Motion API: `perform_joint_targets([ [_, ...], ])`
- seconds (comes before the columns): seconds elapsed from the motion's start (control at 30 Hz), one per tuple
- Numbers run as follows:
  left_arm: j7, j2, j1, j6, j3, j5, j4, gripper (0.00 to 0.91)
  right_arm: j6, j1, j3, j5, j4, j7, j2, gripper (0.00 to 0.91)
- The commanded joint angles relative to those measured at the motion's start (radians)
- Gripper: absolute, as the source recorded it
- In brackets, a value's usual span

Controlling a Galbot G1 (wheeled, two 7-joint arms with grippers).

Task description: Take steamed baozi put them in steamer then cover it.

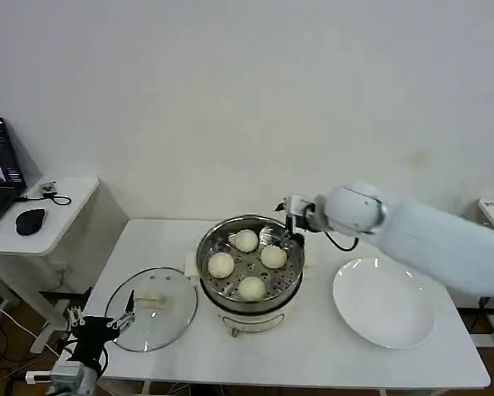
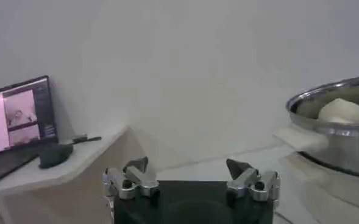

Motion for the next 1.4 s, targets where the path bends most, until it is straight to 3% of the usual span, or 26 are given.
perform_joint_targets([
  [0.03,0.004,0.001,-0.007,-0.006,0.0,0.002,0.028,0.907,0.29,-0.997,0.948,-0.189,0.206,0.368,-0.022,0.907],
  [0.1,0.004,0.001,-0.01,-0.011,0.001,0.017,0.047,0.907,0.348,-1.155,1.14,-0.232,0.231,0.355,0.086,0.907],
  [0.17,0.008,0.003,-0.013,-0.019,-0.001,0.054,0.063,0.907,0.431,-1.309,1.299,-0.272,0.25,0.296,0.209,0.907],
  [0.23,0.009,0.006,-0.011,-0.022,0.0,0.122,0.074,0.907,0.463,-1.393,1.466,-0.262,0.256,0.223,0.31,0.907],
  [0.37,0.011,0.013,-0.013,-0.052,0.006,0.293,0.104,0.907,0.489,-1.523,1.644,-0.227,0.275,0.138,0.496,0.907],
  [0.47,0.007,0.025,-0.007,-0.102,0.011,0.546,0.119,0.907,0.457,-1.591,1.718,-0.19,0.303,0.131,0.573,0.907],
  [0.67,-0.034,0.046,-0.001,-0.217,-0.004,1.012,0.203,0.907,0.456,-1.667,1.786,-0.125,0.33,0.146,0.62,0.907],
  [0.77,-0.053,0.062,0.026,-0.237,0.017,1.133,0.202,0.907,0.447,-1.695,1.817,-0.093,0.353,0.14,0.629,0.907],
  [1.07,-0.099,0.108,-0.049,-0.231,0.11,1.296,0.29,0.907,0.481,-1.73,1.813,-0.11,0.325,0.13,0.646,0.907],
  [1.4,-0.077,0.14,-0.232,-0.208,0.212,1.332,0.49,0.907,0.478,-1.736,1.781,-0.112,0.341,0.127,0.644,0.907],
])
